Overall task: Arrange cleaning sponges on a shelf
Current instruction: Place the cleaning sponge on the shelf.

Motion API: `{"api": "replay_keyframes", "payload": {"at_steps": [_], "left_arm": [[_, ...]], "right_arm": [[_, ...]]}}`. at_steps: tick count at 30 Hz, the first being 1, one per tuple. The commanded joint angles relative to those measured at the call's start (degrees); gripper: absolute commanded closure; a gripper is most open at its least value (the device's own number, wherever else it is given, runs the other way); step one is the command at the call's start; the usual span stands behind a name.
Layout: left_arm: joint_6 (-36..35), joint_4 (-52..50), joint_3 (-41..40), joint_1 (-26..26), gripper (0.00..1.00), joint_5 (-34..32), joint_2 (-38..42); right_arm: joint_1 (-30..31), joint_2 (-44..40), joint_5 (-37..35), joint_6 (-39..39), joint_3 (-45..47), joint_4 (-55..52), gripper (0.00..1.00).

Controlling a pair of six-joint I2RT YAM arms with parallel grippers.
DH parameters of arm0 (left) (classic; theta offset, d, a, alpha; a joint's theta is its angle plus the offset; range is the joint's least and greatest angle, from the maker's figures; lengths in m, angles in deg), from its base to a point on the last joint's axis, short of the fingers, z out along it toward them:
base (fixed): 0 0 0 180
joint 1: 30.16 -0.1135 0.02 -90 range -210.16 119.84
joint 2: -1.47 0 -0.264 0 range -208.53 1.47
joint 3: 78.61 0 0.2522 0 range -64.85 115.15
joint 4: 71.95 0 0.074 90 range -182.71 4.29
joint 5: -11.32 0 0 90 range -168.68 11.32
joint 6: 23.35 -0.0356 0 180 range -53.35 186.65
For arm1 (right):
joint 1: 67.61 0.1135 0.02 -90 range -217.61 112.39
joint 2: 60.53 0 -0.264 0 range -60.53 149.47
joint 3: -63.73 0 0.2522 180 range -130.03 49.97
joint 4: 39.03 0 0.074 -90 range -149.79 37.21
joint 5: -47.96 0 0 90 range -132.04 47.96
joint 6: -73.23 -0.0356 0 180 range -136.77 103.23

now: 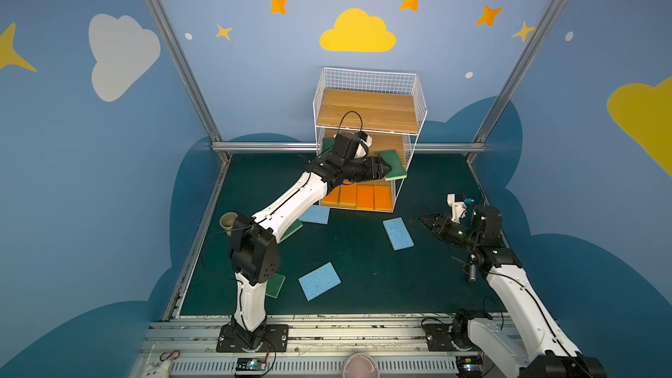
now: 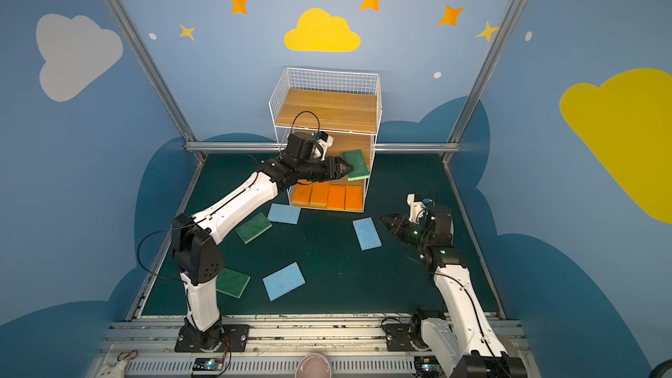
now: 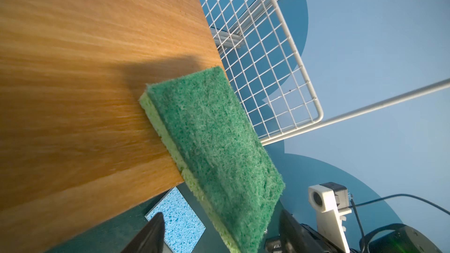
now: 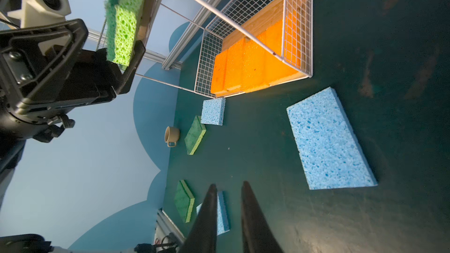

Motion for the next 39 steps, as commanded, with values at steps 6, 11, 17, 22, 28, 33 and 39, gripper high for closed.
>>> {"api": "replay_keyframes", "payload": {"at_steps": [6, 11, 17, 22, 28, 33, 39], "left_arm": [[-1.0, 2.6, -7.5, 3.0, 0.08, -5.8, 7.4], [-0.7, 5.1, -16.8, 4.7, 0.03, -12.0, 14.6], [-0.3, 6.8, -29.4, 6.0, 0.03, -17.0, 24.8], [0.2, 7.0, -39.4, 6.0, 0.03, -19.5, 32.3], [0.3, 6.7, -48.5, 5.8, 0.03, -22.2, 39.7], [0.8, 7.0, -53.4, 4.9, 0.03, -22.7, 43.5], [1.1, 7.2, -56.7, 3.6, 0.03, -21.9, 46.3]], "right_arm": [[2.8, -0.9, -0.2, -0.1, -2.6, 2.0, 1.0], [5.5, -0.1, -1.6, 0.4, -5.7, 2.1, 1.0], [8.5, 2.8, -5.0, 1.0, -9.8, 3.2, 1.0], [10.5, 7.6, -7.5, 2.0, -14.5, 4.3, 1.0], [12.4, 13.0, -9.2, 3.4, -19.6, 4.8, 1.0], [14.9, 16.5, -11.4, 4.4, -22.8, 4.5, 1.0], [16.6, 20.4, -13.2, 5.2, -26.0, 4.3, 1.0]]}}
